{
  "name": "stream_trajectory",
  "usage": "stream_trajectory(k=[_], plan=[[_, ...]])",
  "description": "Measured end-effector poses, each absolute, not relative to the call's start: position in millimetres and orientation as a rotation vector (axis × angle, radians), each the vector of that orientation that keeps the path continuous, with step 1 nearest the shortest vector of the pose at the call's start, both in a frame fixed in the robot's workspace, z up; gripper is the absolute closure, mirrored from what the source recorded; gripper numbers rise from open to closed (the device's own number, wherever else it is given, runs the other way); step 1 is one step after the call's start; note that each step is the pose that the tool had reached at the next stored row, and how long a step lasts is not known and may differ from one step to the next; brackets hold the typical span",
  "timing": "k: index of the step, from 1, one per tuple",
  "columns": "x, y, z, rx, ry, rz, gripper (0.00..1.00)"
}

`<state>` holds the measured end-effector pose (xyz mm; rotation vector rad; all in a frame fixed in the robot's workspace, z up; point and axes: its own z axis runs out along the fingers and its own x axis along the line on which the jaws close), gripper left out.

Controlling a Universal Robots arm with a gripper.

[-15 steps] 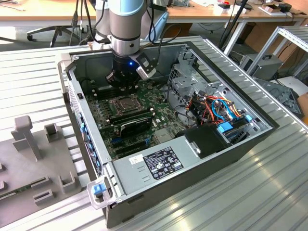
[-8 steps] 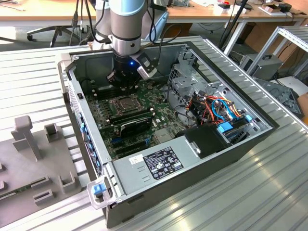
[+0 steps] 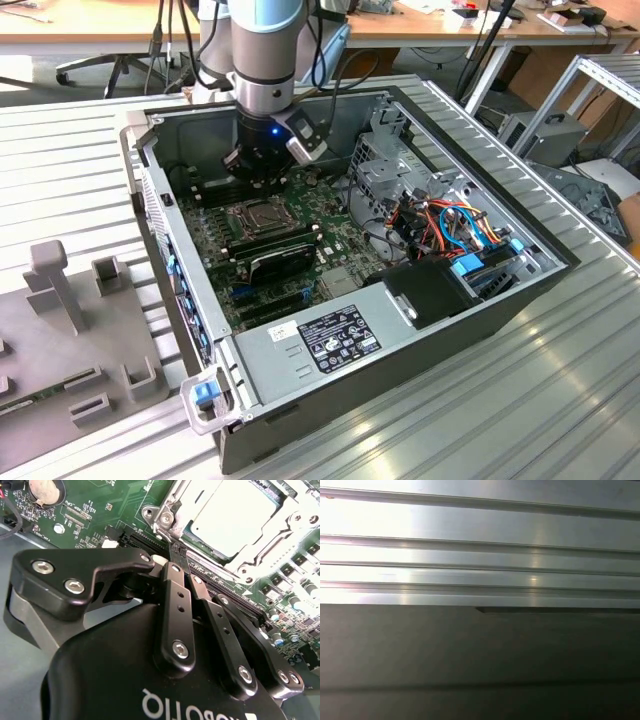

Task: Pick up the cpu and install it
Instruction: 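Install the first cpu locking lever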

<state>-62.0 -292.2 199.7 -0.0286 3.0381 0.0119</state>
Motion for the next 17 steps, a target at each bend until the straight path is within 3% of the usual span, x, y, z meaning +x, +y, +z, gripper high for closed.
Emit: stream_trajectory(k=[17], plan=[[-61.7,-291.8,202.8,-0.026,3.036,0.055,0.89]])
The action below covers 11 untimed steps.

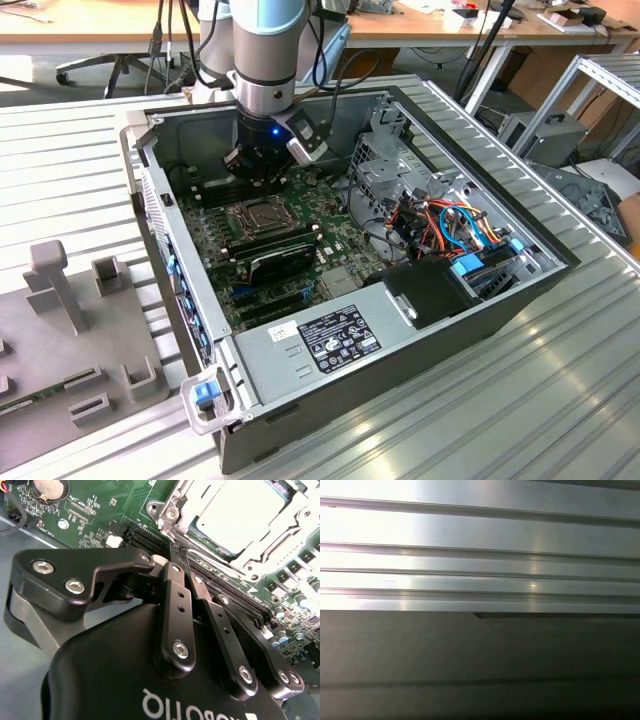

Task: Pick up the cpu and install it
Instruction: 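Install the first cpu locking lever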

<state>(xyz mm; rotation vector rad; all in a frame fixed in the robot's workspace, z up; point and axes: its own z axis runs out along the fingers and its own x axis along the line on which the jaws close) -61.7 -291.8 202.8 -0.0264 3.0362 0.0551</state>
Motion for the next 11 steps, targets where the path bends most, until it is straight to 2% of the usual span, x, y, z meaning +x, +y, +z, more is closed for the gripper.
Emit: stream_trajectory(k=[11], plan=[[-62,-292,225,-0.027,3.037,0.052,0.89]])
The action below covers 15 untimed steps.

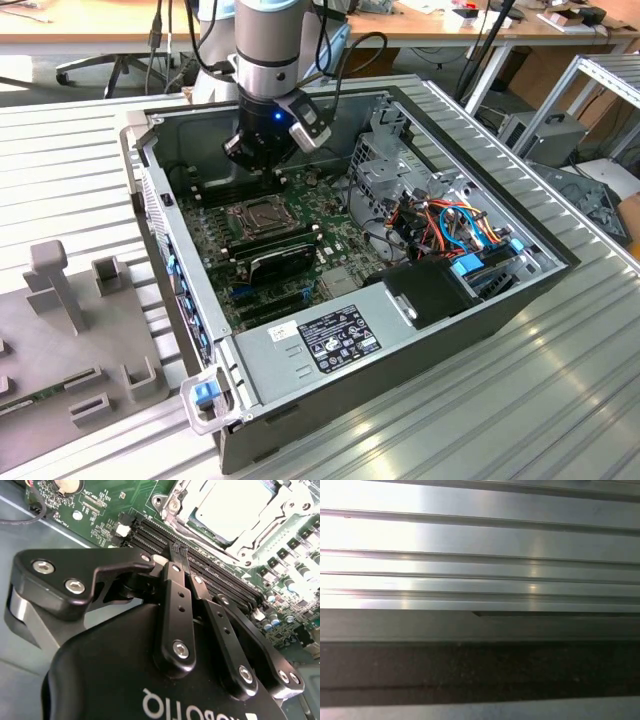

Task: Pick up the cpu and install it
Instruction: 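Install the first cpu locking lever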

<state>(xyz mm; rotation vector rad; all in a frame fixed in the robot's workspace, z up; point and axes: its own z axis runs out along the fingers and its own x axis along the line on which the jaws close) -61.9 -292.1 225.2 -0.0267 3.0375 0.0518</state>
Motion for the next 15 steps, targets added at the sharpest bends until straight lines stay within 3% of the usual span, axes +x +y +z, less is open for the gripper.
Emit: stream_trajectory(k=[10,15], plan=[[-61,-293,225,-0.026,3.087,0.051,0.89],[-62,-341,226,-0.026,3.088,0.016,0.89]])
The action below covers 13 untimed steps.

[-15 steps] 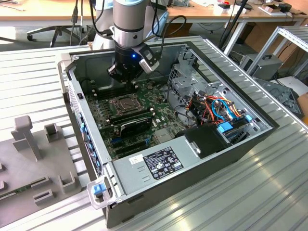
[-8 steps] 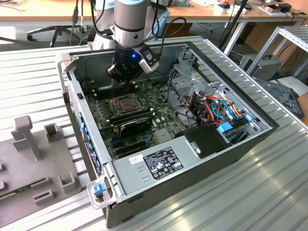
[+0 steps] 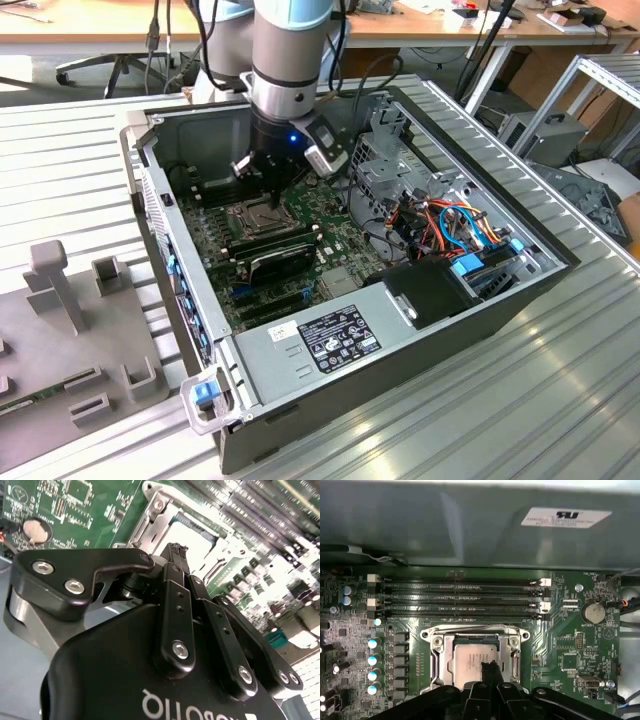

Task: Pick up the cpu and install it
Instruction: 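Install the first cpu locking lever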

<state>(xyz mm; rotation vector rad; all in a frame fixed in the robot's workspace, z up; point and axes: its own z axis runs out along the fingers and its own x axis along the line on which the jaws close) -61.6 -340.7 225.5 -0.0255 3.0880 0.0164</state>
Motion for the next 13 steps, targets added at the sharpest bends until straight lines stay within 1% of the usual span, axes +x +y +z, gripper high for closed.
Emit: stream_trajectory(k=[13], plan=[[-60.7,-343.7,225.0,-0.025,3.131,0.013,0.89]])
